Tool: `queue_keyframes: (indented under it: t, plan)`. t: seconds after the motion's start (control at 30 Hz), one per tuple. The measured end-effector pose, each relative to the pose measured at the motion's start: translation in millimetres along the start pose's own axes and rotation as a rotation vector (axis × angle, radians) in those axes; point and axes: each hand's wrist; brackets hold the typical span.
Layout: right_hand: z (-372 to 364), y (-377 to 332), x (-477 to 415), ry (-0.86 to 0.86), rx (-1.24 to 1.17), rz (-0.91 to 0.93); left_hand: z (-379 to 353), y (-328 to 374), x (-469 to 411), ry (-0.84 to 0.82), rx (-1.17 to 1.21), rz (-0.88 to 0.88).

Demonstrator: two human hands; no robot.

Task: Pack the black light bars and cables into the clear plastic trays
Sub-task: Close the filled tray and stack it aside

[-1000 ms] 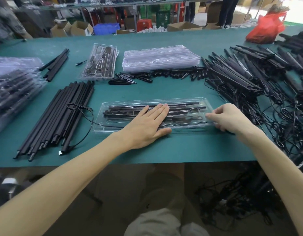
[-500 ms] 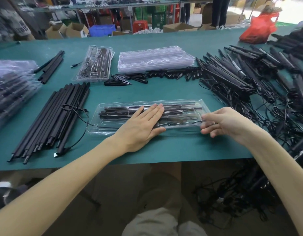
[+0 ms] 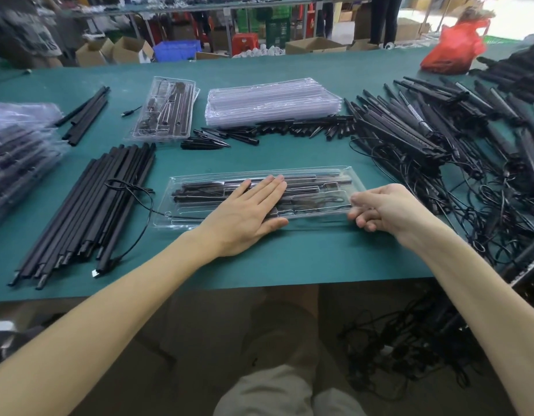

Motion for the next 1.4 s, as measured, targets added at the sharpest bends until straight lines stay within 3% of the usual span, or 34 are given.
queue_keyframes:
  t: [1.4]
  plan:
    - [-15, 1, -5, 0.063, 0.072, 0.026, -5, -19, -9, 0.032, -0.044, -0.023]
Point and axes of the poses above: each hand's wrist, its own x-axis away from the middle knuckle, its own z-axis out of the back of the hand, y = z × x, and after that the axes turned 13 degrees about -y, right-handed
